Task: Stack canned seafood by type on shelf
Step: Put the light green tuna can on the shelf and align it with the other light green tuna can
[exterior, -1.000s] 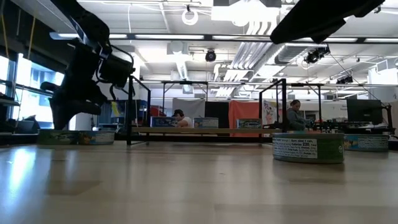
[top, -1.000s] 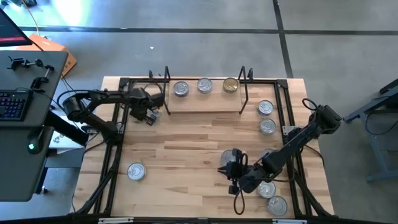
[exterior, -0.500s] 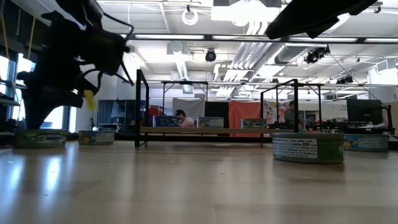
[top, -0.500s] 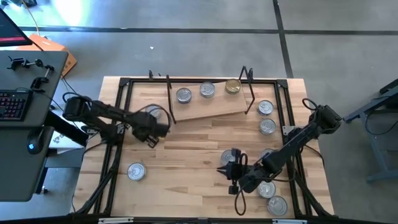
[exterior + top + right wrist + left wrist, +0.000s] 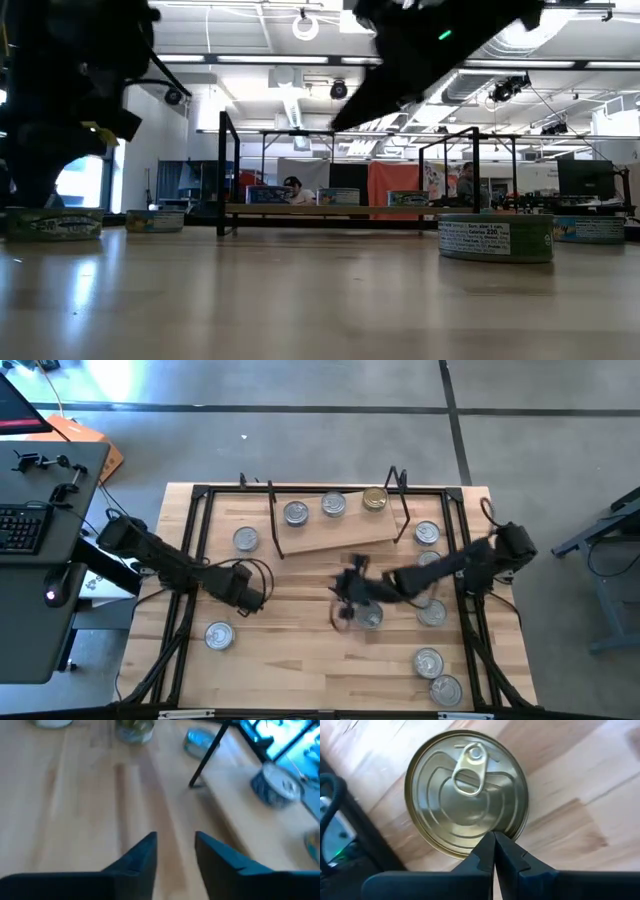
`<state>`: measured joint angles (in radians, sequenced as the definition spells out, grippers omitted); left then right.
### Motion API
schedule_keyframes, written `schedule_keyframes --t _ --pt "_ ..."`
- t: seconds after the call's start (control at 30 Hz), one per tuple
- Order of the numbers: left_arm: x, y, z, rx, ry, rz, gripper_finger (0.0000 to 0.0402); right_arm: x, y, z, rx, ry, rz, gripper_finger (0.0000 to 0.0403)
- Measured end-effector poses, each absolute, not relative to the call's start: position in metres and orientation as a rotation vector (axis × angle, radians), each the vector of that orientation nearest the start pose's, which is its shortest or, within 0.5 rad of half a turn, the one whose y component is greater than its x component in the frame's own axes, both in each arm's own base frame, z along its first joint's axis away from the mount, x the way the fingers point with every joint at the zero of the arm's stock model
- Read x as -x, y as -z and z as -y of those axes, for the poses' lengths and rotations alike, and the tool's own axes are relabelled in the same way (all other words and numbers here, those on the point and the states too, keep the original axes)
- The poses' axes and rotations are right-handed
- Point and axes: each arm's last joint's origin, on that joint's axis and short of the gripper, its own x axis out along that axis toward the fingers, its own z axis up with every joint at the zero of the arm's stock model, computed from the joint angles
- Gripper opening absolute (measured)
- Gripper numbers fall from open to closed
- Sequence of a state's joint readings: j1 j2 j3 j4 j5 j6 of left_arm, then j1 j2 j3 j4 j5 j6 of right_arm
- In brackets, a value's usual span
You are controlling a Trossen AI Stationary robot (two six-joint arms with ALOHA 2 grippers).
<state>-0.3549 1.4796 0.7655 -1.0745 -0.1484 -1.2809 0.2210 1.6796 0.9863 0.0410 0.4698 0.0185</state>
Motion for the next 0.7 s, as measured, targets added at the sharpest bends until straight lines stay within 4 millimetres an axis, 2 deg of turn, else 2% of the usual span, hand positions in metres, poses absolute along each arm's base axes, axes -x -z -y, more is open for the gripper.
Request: schedule_keyframes --t 0.13,0.27,0.47,0.7 --pt "-0.187 -0.157 0.077 0.480 -0.919 -1.421 0.0000 -0.371 -0.180 -0.026 0.256 0.191 -0.587 0.0186" --pt "-0.184 -0.157 0.085 0.457 -0.924 -1.374 0.0000 -0.397 -0.160 0.002 0.396 0.200 -0.644 0.0213" --pt "-0.181 -0.156 0.091 0.438 -0.933 -1.318 0.0000 -0.431 -0.130 0.032 0.552 0.214 -0.726 0.0212" --pt "-0.181 -0.156 0.092 0.430 -0.938 -1.295 0.0000 -0.461 -0.120 0.049 0.567 0.268 -0.727 0.0196"
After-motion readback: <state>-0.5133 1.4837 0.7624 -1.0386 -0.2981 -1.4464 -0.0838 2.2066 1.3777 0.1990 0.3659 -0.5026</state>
